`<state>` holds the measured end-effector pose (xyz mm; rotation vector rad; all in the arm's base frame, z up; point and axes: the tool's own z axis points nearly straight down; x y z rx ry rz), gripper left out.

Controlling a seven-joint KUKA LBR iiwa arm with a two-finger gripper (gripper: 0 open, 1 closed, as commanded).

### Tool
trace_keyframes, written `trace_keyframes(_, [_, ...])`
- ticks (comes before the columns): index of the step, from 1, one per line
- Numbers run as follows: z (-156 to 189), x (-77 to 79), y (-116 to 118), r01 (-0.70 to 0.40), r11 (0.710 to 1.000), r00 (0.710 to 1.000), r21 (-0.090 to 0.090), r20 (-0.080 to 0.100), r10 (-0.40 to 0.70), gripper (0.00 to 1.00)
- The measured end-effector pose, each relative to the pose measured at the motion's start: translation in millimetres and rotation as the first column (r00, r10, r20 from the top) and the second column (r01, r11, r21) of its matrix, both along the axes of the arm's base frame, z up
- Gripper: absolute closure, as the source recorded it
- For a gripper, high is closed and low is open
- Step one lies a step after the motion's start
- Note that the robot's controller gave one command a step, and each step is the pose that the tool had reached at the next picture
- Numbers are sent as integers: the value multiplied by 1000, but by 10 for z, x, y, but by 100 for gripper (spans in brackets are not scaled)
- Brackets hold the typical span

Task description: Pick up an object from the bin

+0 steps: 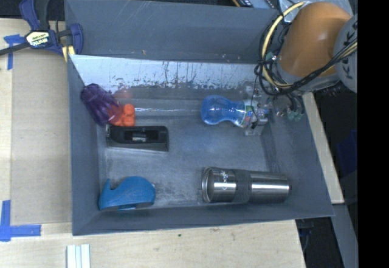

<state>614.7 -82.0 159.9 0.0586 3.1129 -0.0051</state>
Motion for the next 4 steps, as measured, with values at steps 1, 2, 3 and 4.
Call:
trace_keyframes(1, [-878,3,81,16,1000,1000,0,5,-16,100])
trace_keyframes(2, [137,29,6,0,1000,1000,0,-3,0,100])
trace_keyframes(3, [652,20,-292,21,1000,1000,-1,10,-21,100])
trace_keyframes(4, [659,13,-275,21,1000,1000,0,7,-21,100])
